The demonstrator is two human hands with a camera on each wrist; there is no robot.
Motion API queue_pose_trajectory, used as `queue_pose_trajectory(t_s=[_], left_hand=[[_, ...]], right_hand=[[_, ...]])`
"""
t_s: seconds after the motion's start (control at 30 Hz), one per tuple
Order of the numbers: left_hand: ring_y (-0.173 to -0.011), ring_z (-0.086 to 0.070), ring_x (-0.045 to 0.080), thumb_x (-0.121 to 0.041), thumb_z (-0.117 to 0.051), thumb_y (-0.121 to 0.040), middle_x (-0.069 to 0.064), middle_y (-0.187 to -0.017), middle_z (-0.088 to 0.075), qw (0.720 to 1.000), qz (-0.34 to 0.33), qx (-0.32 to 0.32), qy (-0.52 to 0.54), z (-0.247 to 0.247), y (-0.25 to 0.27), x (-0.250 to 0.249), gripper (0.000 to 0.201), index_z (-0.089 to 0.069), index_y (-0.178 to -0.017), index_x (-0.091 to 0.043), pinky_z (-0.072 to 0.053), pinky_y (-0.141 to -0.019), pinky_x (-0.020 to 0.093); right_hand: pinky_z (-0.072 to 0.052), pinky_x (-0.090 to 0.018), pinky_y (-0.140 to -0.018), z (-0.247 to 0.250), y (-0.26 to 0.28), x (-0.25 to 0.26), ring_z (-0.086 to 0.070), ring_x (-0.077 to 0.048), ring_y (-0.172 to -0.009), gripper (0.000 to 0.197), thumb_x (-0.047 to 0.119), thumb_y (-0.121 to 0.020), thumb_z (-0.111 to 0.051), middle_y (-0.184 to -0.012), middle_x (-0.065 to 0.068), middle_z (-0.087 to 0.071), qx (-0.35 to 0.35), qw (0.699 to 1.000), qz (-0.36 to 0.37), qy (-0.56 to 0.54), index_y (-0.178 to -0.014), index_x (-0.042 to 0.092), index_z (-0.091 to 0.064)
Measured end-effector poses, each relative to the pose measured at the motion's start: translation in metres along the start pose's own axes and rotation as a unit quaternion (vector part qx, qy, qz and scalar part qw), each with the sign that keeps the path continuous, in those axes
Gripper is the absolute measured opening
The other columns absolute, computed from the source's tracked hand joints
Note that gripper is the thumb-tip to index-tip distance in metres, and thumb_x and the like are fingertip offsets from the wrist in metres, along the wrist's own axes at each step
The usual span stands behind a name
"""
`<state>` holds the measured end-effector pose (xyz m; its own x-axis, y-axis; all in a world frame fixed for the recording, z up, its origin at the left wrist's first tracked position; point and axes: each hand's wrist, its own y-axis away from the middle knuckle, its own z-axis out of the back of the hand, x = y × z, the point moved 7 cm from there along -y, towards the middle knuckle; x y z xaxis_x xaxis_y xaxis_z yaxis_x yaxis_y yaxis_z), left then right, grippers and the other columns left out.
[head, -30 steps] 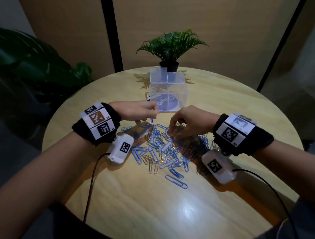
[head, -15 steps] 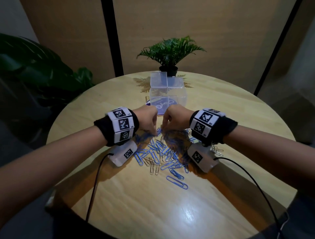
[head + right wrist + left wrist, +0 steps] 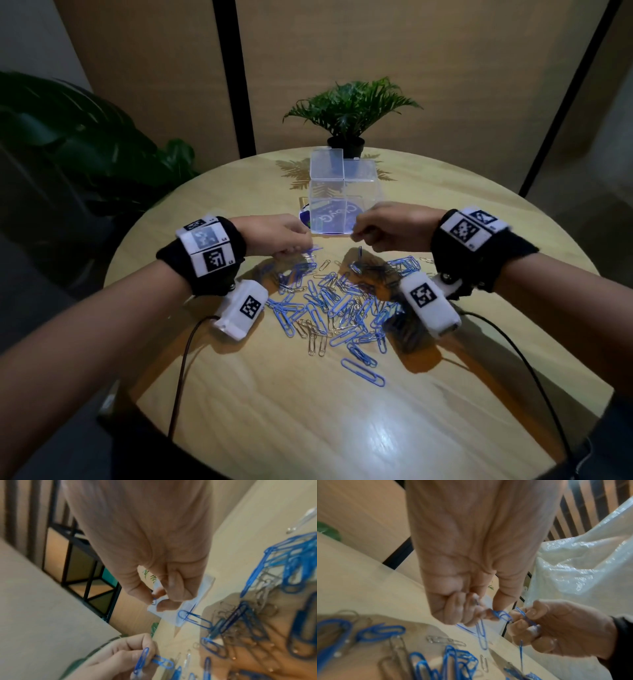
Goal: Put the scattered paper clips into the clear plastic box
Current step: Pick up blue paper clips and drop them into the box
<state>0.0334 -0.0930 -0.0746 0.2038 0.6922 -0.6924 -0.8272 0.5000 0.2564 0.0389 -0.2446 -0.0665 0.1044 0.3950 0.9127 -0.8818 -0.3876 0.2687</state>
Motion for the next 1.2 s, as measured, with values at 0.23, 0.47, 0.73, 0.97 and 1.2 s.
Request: queue_pose_trajectory(t_s=[0.23,0.47,0.73,0.97,1.2], left_hand=[[-0.053,-0.046,0.006,-0.006,-0.05,-0.094,0.002,-0.064,-0.057,0.99,-0.041,-0.07,0.111,0.028,0.002,-0.011,0.022,-0.056,-0.073,-0.007,-0.04,-0.051,0.012],[-0.057,-0.052,0.014,-0.001,-0.053,-0.091,0.006,-0.062,-0.065,0.977,-0.059,-0.197,0.062,0.088,-0.021,-0.056,0.024,-0.061,-0.068,-0.001,-0.042,-0.051,0.02],[-0.042,-0.062,0.009,0.004,-0.066,-0.082,0.017,-0.067,-0.065,0.982,0.044,-0.184,0.022,0.092,-0.052,-0.048,0.011,-0.063,-0.091,0.01,-0.047,-0.042,0.016],[-0.068,-0.066,0.018,-0.005,-0.065,-0.086,0.019,-0.086,-0.07,0.96,0.013,-0.279,0.018,0.115,-0.011,-0.05,0.013,-0.068,-0.095,0.003,-0.046,-0.041,0.013],[-0.072,-0.065,0.017,-0.006,-0.067,-0.083,0.018,-0.084,-0.073,0.985,0.003,-0.137,-0.101,0.065,-0.004,-0.049,0.011,-0.071,-0.092,-0.001,-0.046,-0.046,0.015]], right_hand=[[-0.049,-0.013,-0.05,0.004,0.0,0.005,-0.052,-0.006,-0.052,0.017,-0.002,-0.093,-0.048,-0.071,-0.005,-0.054,0.04,0.999,-0.006,-0.02,-0.079,0.006,-0.053],[-0.045,-0.01,-0.044,0.028,0.002,0.048,-0.045,-0.003,-0.049,0.024,0.004,-0.098,-0.04,-0.071,-0.002,-0.052,0.032,0.999,0.004,-0.024,-0.088,0.005,-0.061],[-0.058,-0.017,-0.065,0.044,-0.032,0.089,-0.063,-0.006,-0.054,0.017,0.01,-0.091,-0.059,-0.077,-0.007,-0.067,-0.084,0.978,-0.023,0.189,-0.097,-0.003,-0.067],[-0.052,-0.02,-0.051,0.033,-0.082,0.098,-0.067,-0.012,-0.051,0.018,0.007,-0.073,-0.072,-0.054,-0.004,-0.068,-0.108,0.931,-0.003,0.348,-0.055,0.005,-0.068],[-0.058,-0.025,-0.05,0.029,-0.047,0.12,-0.069,-0.015,-0.055,0.016,0.003,-0.086,-0.062,-0.083,-0.012,-0.07,-0.137,0.908,0.059,0.391,-0.1,-0.001,-0.068]])
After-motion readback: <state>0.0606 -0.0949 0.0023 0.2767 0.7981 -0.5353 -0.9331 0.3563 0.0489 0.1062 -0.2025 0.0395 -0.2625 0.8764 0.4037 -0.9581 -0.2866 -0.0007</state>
